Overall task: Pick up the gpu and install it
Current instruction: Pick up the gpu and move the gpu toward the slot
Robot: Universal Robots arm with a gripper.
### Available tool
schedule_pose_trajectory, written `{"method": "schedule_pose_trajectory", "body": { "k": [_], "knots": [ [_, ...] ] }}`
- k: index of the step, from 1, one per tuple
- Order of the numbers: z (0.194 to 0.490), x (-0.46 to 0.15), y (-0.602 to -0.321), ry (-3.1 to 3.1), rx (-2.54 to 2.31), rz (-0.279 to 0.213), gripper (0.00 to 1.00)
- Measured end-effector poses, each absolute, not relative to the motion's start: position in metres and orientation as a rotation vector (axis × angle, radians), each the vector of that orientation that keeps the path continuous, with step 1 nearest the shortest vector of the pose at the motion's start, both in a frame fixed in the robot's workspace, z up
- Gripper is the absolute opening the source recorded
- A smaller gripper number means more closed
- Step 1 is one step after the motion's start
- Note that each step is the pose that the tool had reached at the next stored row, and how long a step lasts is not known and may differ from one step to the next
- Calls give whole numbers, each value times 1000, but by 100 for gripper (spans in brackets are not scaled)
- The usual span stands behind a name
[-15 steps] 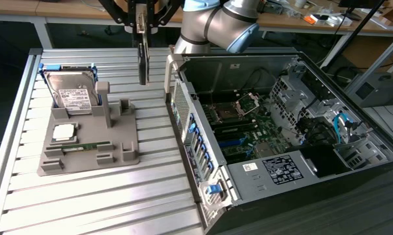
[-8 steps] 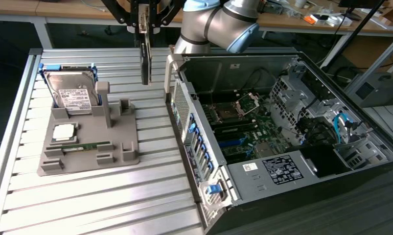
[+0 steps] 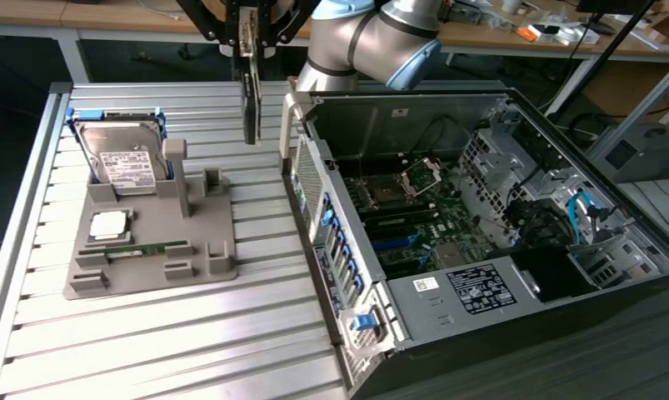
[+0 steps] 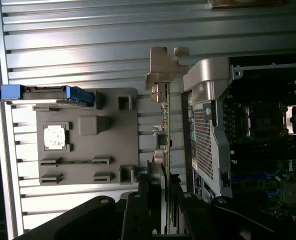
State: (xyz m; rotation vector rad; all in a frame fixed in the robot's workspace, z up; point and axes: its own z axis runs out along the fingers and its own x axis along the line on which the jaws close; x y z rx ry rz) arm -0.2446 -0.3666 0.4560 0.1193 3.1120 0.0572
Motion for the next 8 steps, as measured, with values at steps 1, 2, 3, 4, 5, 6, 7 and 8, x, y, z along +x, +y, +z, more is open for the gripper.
{"method": "schedule_pose_trajectory", "body": {
  "k": [1,2,3,4,5,6,7,8],
  "knots": [
    [456,-244,-367,3112,119,57,27],
    [456,-244,-367,3112,119,57,27],
    [456,-243,-367,3112,119,57,27],
    [456,-243,-367,3112,119,57,27],
    [456,-242,-367,3112,119,56,27],
    [456,-241,-367,3112,119,56,27],
    [456,-241,-367,3112,119,56,27],
    [456,-238,-367,3112,119,54,27]
  ]
}}
